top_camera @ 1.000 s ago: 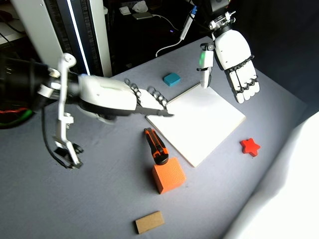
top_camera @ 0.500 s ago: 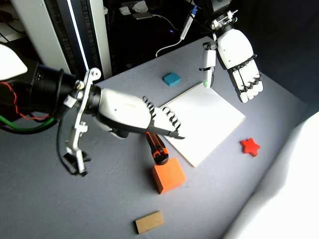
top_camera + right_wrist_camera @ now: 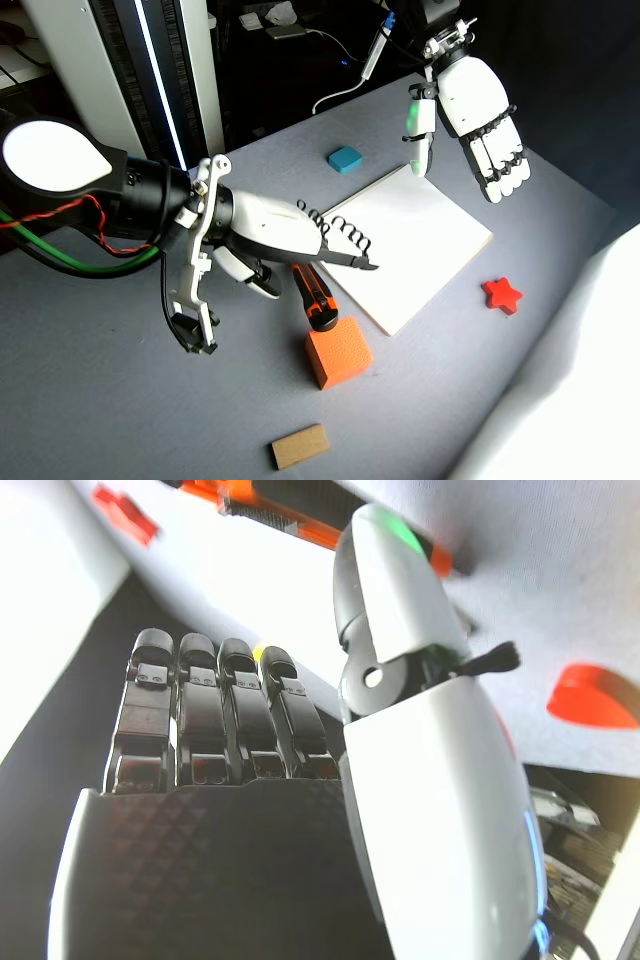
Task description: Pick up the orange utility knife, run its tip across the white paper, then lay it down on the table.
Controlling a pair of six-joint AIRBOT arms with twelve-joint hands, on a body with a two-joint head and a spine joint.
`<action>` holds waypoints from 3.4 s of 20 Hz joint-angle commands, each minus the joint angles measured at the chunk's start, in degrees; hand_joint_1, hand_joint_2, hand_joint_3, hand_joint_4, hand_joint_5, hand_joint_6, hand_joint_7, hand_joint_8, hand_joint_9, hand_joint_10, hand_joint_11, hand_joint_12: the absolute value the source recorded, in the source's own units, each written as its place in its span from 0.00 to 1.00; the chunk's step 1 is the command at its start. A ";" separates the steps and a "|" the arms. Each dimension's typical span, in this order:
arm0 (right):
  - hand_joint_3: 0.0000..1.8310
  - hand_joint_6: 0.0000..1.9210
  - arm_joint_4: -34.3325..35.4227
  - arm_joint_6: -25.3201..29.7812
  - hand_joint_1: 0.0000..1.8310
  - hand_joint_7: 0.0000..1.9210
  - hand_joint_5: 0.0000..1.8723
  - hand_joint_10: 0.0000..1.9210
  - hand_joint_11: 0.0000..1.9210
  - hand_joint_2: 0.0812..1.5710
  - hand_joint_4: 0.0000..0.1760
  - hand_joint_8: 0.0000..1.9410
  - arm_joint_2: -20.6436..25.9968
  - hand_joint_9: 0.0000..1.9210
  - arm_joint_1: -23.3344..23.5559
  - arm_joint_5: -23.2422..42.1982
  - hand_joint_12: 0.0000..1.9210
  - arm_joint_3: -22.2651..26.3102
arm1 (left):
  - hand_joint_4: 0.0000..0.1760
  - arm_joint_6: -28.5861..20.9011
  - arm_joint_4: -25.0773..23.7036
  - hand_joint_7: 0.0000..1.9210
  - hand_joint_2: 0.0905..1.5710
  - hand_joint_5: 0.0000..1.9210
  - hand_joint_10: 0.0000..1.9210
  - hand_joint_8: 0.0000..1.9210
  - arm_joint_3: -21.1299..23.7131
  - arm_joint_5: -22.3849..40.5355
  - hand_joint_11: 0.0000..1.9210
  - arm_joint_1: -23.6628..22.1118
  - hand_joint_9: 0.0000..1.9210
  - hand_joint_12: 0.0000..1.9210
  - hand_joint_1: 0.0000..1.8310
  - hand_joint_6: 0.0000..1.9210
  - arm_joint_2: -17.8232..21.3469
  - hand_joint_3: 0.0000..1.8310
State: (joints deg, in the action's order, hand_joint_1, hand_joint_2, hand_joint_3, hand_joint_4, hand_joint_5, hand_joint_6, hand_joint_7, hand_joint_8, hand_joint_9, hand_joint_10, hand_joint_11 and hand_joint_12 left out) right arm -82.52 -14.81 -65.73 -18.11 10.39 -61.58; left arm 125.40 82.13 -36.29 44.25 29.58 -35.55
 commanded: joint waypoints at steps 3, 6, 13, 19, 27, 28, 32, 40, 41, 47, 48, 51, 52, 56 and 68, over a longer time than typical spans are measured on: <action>0.00 0.00 0.93 0.69 0.70 0.00 0.00 0.00 0.00 0.69 0.00 0.00 -0.34 0.00 0.24 -0.50 0.00 -0.05 | 0.00 -0.26 -3.37 0.02 0.80 0.00 0.00 0.00 -0.22 3.74 0.01 -0.24 0.01 0.01 0.00 0.00 0.48 0.00; 0.00 0.00 0.93 1.58 0.69 0.00 0.00 0.00 0.00 0.68 0.00 0.00 -1.57 0.00 -0.54 -1.89 0.00 -0.74 | 0.00 -0.45 -3.66 0.02 0.80 0.00 0.00 0.00 0.02 3.86 0.02 -0.29 0.01 0.01 0.00 0.00 0.48 0.00; 0.00 0.00 0.93 1.35 0.69 0.00 0.00 0.00 0.00 0.68 0.00 0.00 -4.79 0.00 -0.99 -3.24 0.00 -3.55 | 0.00 -0.77 -3.30 0.02 0.80 0.00 0.00 0.00 -0.05 3.95 0.00 -0.02 0.02 0.07 0.00 0.00 0.47 0.00; 0.00 0.00 0.93 2.47 0.70 0.00 0.00 0.00 0.00 0.68 0.00 0.00 -6.37 0.00 -2.15 -3.68 0.00 -5.70 | 0.00 -0.77 -3.28 0.02 0.80 0.00 0.00 0.00 -0.18 4.18 0.00 -0.16 0.01 0.10 0.00 0.00 0.06 0.00; 0.00 0.00 -1.94 7.07 0.70 0.00 0.00 0.00 0.00 0.68 0.00 0.00 -6.82 0.00 -1.37 -2.78 0.00 -6.39 | 0.00 -0.77 -3.51 0.01 0.80 0.00 0.00 0.00 -0.27 3.73 0.00 -0.05 0.00 0.08 0.00 0.00 -0.41 0.00; 0.00 0.00 -4.33 9.82 0.72 0.00 0.00 0.00 0.00 0.70 0.00 0.00 -6.82 0.00 -1.40 -2.49 0.00 -6.39 | 0.00 -0.77 -3.51 0.01 0.80 0.00 0.00 0.00 -0.27 3.73 0.00 0.00 0.01 0.12 0.00 0.00 -0.43 0.00; 0.00 0.00 -5.59 11.74 0.73 0.00 0.00 0.00 0.00 0.71 0.00 0.00 -7.16 0.00 -1.74 -1.96 0.00 -6.42 | 0.00 -0.77 -3.51 0.01 0.80 0.00 0.00 0.00 -0.28 3.67 0.00 0.13 0.01 0.14 0.00 0.00 -0.58 0.00; 0.02 0.00 -27.28 34.96 0.67 0.00 0.01 0.00 0.00 0.77 0.00 0.00 -8.30 0.00 -1.61 1.35 0.00 -8.79 | 0.00 -0.78 -3.49 0.03 0.79 0.00 0.01 0.00 -0.55 3.67 0.00 0.13 0.03 0.20 0.02 0.00 -0.93 0.00; 0.02 0.00 -27.30 34.99 0.67 0.00 0.01 0.00 0.00 0.77 0.00 0.00 -8.47 0.00 -1.52 1.68 0.00 -9.16 | 0.00 -0.78 -3.49 0.03 0.79 0.00 0.01 0.00 -0.55 3.67 0.00 0.13 0.03 0.20 0.02 0.00 -0.94 0.00; 0.31 0.82 -27.34 35.35 0.60 0.31 0.35 1.00 0.23 0.66 0.00 0.94 -10.14 0.27 -0.97 2.05 1.00 -11.74 | 0.00 -0.78 -3.49 0.04 0.80 0.00 0.00 0.00 -0.59 3.67 0.00 0.14 0.05 0.28 0.01 0.00 -0.94 0.00; 0.33 0.96 -27.34 35.35 0.74 0.62 0.59 1.00 0.53 0.64 0.14 0.99 -10.24 0.61 -0.99 2.04 1.00 -11.87 | 0.00 -0.78 -3.49 0.05 0.79 0.00 0.01 0.00 -0.62 3.67 0.00 0.14 0.06 0.31 0.01 0.00 -0.94 0.00; 0.45 1.00 -27.35 35.22 0.82 0.84 0.75 1.00 0.85 0.54 0.99 1.00 -10.22 0.87 -1.21 2.06 1.00 -11.84 | 0.00 -0.78 -3.49 0.04 0.80 0.00 0.00 0.00 -0.70 3.67 0.00 0.15 0.06 0.32 0.01 0.00 -0.94 0.00; 0.52 1.00 -27.35 35.21 0.83 0.88 0.76 1.00 0.93 0.49 1.00 1.00 -10.17 0.92 -1.22 2.06 1.00 -11.84 | 0.00 -0.79 -3.49 0.04 0.80 0.00 0.00 0.00 -0.71 3.67 0.00 0.15 0.05 0.31 0.01 0.00 -0.94 0.00; 0.59 1.00 -27.38 34.91 0.84 0.90 0.77 1.00 0.96 0.44 1.00 1.00 -8.98 0.94 -0.46 2.91 1.00 -11.20 | 0.00 -0.95 -3.49 0.04 0.80 0.00 0.00 0.00 -0.76 3.67 0.00 0.13 0.05 0.29 0.01 0.00 -0.94 0.00; 0.59 1.00 -27.38 39.78 0.85 0.89 0.77 1.00 0.96 0.45 1.00 1.00 -9.27 0.94 2.46 -14.72 1.00 -7.57 | 0.00 -0.95 -3.49 0.04 0.80 0.00 0.00 0.00 -0.92 3.67 0.00 0.12 0.06 0.31 0.01 0.00 -0.94 0.00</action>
State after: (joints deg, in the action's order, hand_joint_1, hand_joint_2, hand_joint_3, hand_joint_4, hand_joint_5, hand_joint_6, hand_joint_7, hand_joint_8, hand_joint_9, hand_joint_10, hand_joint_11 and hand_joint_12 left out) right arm -109.86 25.23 -75.20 -16.45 -0.14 -69.28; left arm 124.57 81.87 -36.73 44.47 30.17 -36.69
